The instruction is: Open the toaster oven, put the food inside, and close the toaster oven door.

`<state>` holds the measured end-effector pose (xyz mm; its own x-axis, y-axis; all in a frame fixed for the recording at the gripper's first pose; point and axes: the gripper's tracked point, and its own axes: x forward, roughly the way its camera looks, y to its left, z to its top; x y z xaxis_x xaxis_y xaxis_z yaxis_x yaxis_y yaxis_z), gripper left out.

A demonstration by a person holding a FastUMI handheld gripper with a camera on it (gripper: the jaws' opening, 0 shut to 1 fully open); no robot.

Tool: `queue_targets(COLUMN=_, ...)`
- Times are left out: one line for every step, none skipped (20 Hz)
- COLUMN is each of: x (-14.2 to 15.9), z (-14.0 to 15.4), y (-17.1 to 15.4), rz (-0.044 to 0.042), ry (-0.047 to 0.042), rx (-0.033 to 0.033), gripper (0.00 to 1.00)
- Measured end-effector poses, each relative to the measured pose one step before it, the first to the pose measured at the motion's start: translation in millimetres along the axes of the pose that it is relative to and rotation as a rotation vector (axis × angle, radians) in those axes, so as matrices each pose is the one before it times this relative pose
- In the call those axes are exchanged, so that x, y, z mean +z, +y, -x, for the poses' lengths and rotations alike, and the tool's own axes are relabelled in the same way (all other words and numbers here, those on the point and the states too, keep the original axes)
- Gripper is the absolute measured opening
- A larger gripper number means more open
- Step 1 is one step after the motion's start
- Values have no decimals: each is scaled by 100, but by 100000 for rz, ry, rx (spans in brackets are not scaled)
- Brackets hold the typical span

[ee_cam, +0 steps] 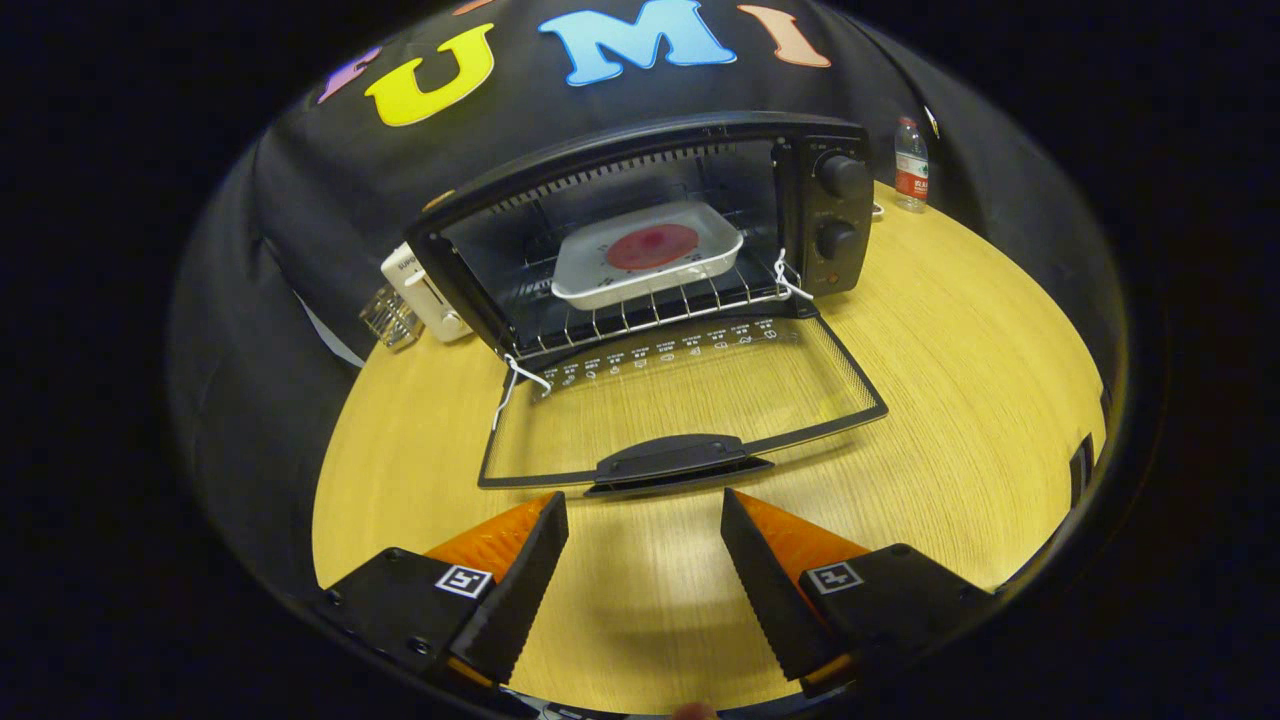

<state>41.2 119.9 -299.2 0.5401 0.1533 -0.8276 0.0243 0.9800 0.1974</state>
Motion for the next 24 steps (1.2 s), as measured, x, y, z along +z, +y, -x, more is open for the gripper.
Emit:
queue_targets(x=-458, z=-371, y=-156, rz=1980, ry=2254, rx=-942, gripper=98)
queue_targets(x=-327, z=-366, y=-158, rz=1618, ry=1861, rx=-879, gripper=98)
queue_targets(x=-359, z=-615, y=-42, rz=1283, ry=1401, rx=-197, gripper=98)
queue_targets(x=-118, z=-309, y=-196, rz=1462, ry=1036, rx=-1259, gripper=98)
queue_targets(x=-190, z=-222, y=-327, rz=1499, ry=791, rx=-1632, gripper=98)
queue_targets(x=-40, z=-317, y=-304, rz=1583, ry=528, rx=-1550, gripper=98)
queue_targets(x=-106, z=-234, y=-262, rz=1539, ry=439, rx=-1514, gripper=98)
queue_targets(x=-51, z=-261, y=-348, rz=1243, ry=230, rx=-1851, gripper=98)
queue_targets(x=89, z=-221, y=-226, rz=758, ry=-60, rx=-1243, gripper=98)
queue_targets(x=258, z=-237, y=-146, rz=182, ry=-417, rx=-776, gripper=98)
queue_targets(x=247, z=-249, y=69, rz=-95, ry=-637, rx=-179, gripper=98)
queue_targets(x=203, z=-58, y=9, rz=-80, ry=-195, rx=-477, gripper=98)
queue_targets(x=-16, z=-187, y=-47, rz=633, ry=852, rx=-728, gripper=98)
queue_targets(x=96, z=34, y=-22, rz=1481, ry=-463, rx=-873, gripper=98)
queue_targets(x=-68, z=-105, y=-29, rz=1094, ry=-147, rx=-719, gripper=98)
queue_targets(x=114, z=56, y=16, rz=-155, ry=-880, rx=-467, gripper=98)
queue_targets(x=2, z=118, y=55, rz=-174, ry=-499, rx=-30, gripper=98)
queue_targets(x=161, z=174, y=-15, rz=-84, ry=-663, rx=155, gripper=98)
queue_targets(x=4, z=166, y=6, rz=89, ry=-1055, rx=217, gripper=98)
queue_targets(x=145, z=316, y=12, rz=62, ry=-748, rx=177, gripper=98)
queue_targets(x=123, z=219, y=-22, rz=3, ry=-1038, rx=105, gripper=98)
queue_targets(x=145, z=338, y=19, rz=-92, ry=-974, rx=147, gripper=98)
queue_targets(x=107, z=259, y=13, rz=-126, ry=-796, rx=245, gripper=98)
queue_targets(x=185, z=381, y=0, rz=-304, ry=-742, rx=309, gripper=98)
